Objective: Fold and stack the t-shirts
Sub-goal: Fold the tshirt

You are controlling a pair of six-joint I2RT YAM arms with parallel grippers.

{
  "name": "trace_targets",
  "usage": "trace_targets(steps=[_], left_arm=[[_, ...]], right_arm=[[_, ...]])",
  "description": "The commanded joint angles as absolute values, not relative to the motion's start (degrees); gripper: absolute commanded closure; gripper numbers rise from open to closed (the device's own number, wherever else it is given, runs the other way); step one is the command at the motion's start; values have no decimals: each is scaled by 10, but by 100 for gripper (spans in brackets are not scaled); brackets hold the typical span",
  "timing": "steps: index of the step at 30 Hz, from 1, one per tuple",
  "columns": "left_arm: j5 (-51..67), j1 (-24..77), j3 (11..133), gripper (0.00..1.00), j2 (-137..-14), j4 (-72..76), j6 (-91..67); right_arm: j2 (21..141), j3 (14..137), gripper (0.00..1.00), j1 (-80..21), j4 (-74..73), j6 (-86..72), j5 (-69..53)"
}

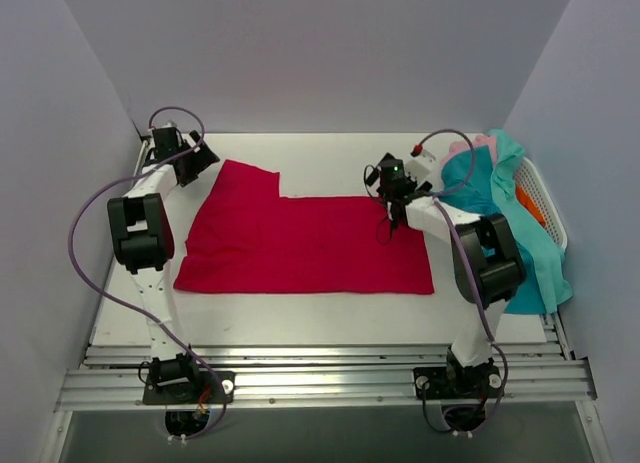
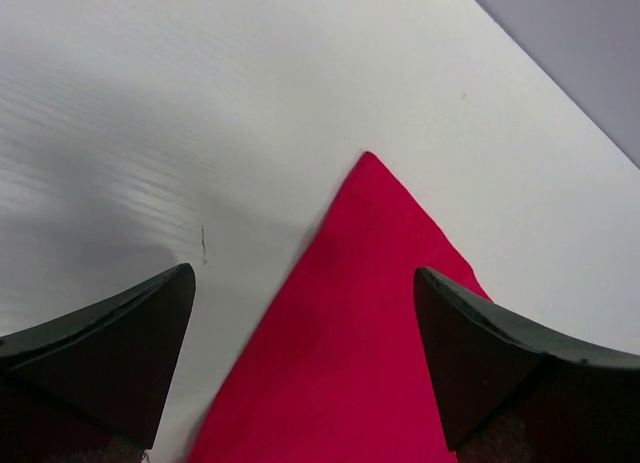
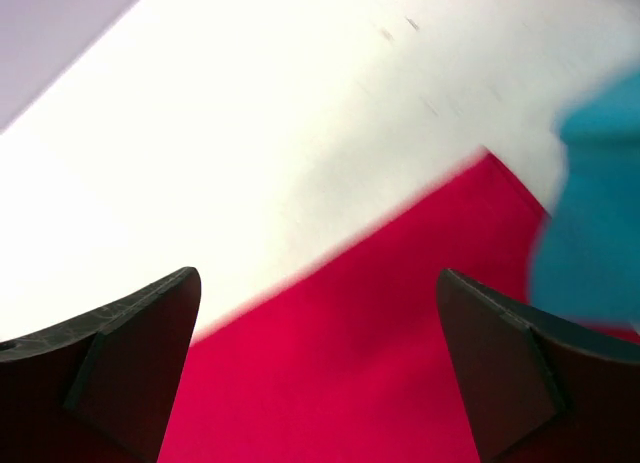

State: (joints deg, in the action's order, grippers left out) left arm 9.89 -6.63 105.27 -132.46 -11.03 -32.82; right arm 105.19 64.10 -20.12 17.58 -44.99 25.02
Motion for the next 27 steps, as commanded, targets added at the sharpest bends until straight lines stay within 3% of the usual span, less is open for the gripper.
trace_targets(steps=[1, 9, 20, 27], left_arm=[[147, -82, 1090, 0, -1357, -98, -328], [195, -102, 1084, 1, -1379, -69, -337], [200, -104, 1069, 1, -1381, -48, -351], [196, -104, 1061, 1, -1381, -40, -355]], right_arm=[[1116, 742, 0, -180, 184, -405, 249], [1202, 823, 0, -115, 147, -407, 236], [1187, 708, 1, -88, 185, -443, 208], [1187, 696, 4, -111, 192, -456, 197]])
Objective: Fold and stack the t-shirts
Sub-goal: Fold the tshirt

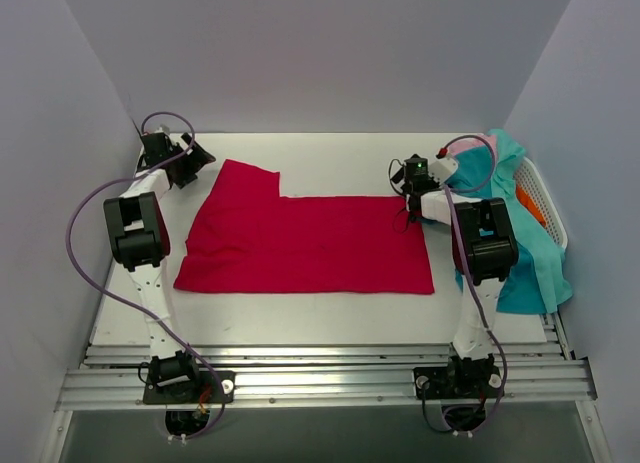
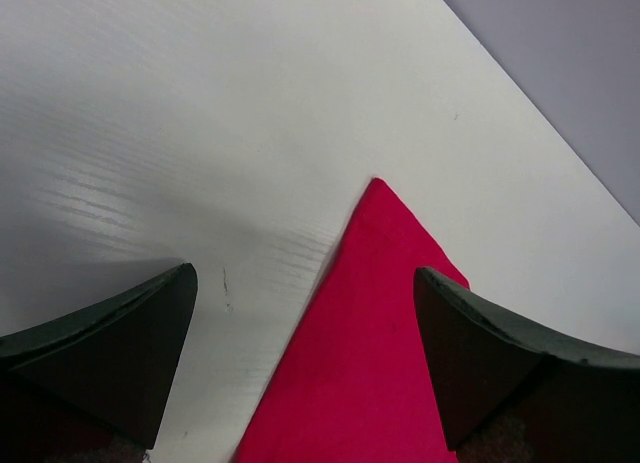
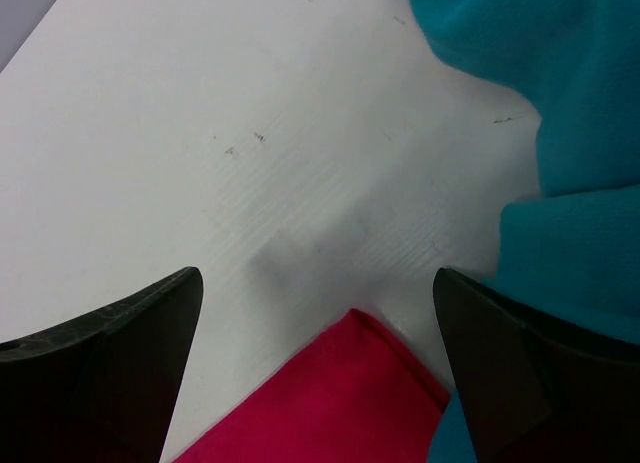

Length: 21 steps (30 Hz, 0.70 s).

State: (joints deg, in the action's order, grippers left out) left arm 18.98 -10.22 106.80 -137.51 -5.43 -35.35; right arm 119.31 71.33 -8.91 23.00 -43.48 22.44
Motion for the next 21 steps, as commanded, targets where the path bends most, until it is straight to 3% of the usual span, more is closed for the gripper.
trace_targets(steps=[1, 15, 19, 20, 21], left_arm=[[197, -104, 1059, 0, -1381, -40, -356], [209, -106, 1052, 0, -1381, -27, -362], [214, -107, 1056, 0, -1385, -27, -365], [216, -108, 1056, 1, -1386, -28, -365], [217, -110, 1057, 0, -1387, -28, -366]], right_arm=[[1187, 696, 5, -113, 190, -457, 199], [1174, 692, 20, -134, 179, -446, 225], [1169, 685, 37, -133, 181, -443, 229], [1170, 685, 53, -133, 181, -443, 230], [1171, 685, 63, -133, 180, -443, 229]])
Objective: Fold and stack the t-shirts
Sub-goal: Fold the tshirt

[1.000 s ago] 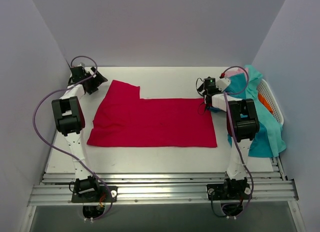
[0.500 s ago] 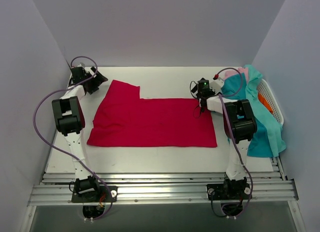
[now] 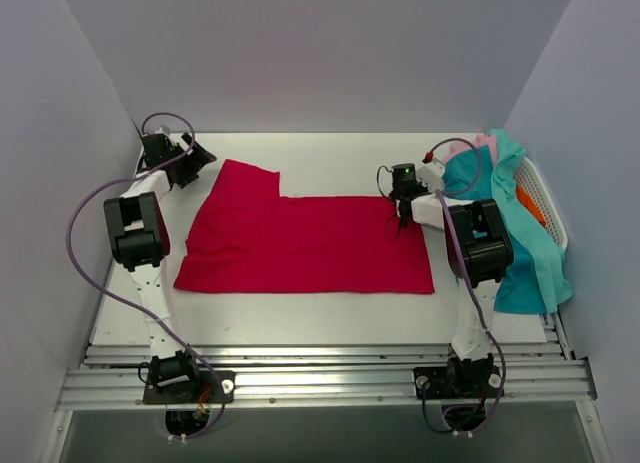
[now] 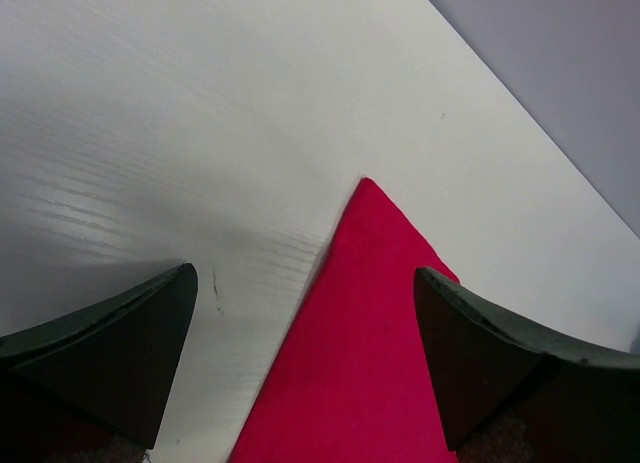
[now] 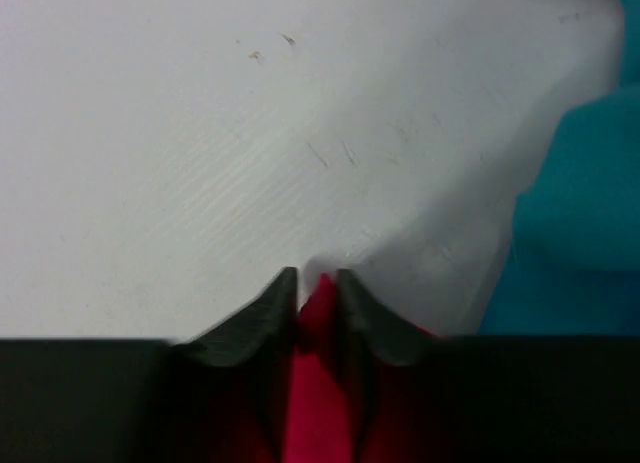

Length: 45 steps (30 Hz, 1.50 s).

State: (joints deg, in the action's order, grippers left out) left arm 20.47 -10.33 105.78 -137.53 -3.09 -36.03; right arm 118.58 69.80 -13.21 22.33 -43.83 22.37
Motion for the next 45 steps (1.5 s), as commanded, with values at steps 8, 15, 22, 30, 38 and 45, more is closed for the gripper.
trace_targets(steps=[8, 15, 22, 30, 38, 45], left_arm=[[227, -112, 1058, 0, -1391, -21, -372], [234, -111, 1074, 11, -1401, -28, -367], [244, -84, 1236, 12, -1473, -179, -308], [209, -51, 1352, 16, -1519, -300, -248], [142, -25, 1380, 22, -1516, -345, -225], [146, -24, 1394, 35, -1527, -361, -225]], right_arm=[[1172, 668, 100, -130, 178, -443, 239], [1172, 661, 100, -123, 184, -439, 235], [1161, 658, 100, -118, 187, -436, 229], [1157, 656, 100, -113, 192, -439, 219], [1148, 652, 100, -109, 195, -439, 208], [1143, 647, 100, -106, 200, -440, 203]])
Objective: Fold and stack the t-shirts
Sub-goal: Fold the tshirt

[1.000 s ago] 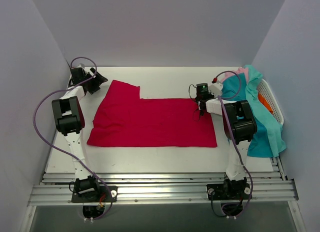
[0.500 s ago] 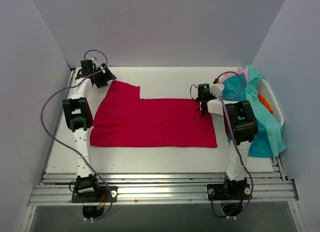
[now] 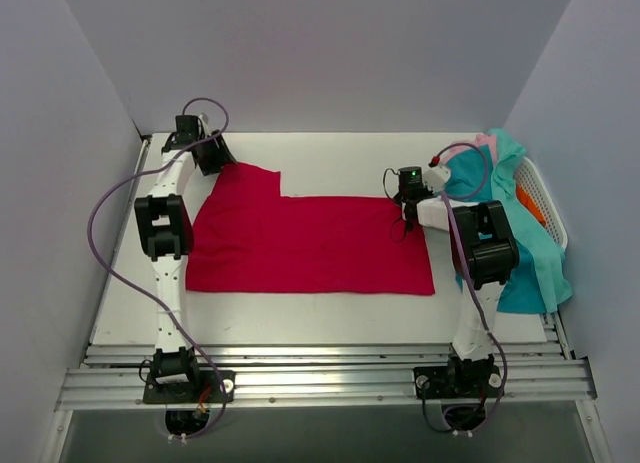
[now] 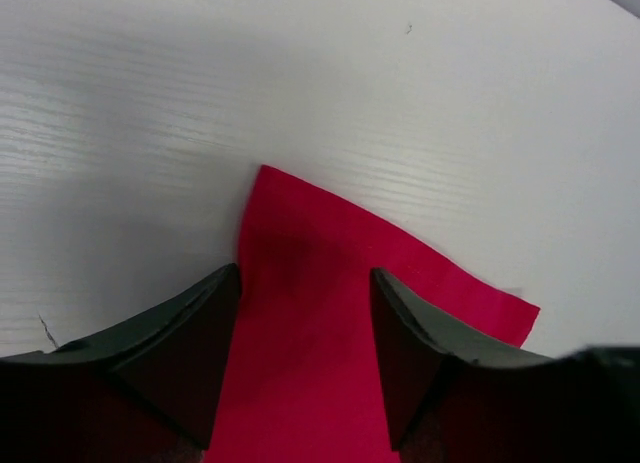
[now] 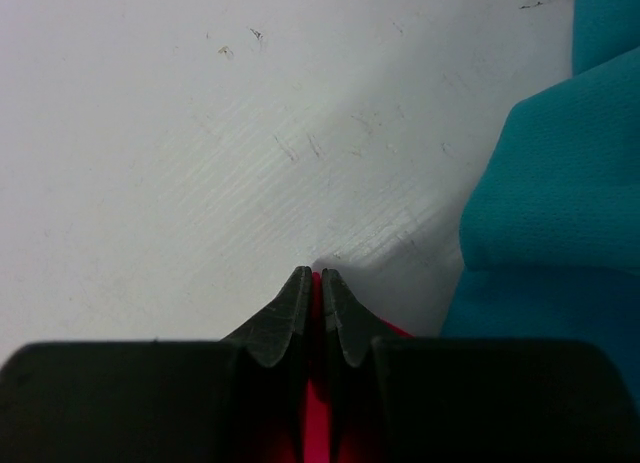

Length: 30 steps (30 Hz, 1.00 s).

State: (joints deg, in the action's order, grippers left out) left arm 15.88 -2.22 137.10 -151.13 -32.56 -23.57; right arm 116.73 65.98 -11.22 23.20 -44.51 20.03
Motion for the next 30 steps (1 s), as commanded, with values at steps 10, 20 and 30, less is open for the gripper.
trace_targets(steps=[10, 20, 30], left_arm=[[161, -22, 1427, 71, -1548, -382, -220], [158, -19, 1430, 98, -1540, -379, -214], [143, -19, 1289, 98, -1389, -327, -204]], right_arm=[[1145, 644, 100, -105, 205, -442, 198], [1143, 642, 100, -102, 207, -444, 192], [1085, 645, 100, -101, 191, -449, 190]])
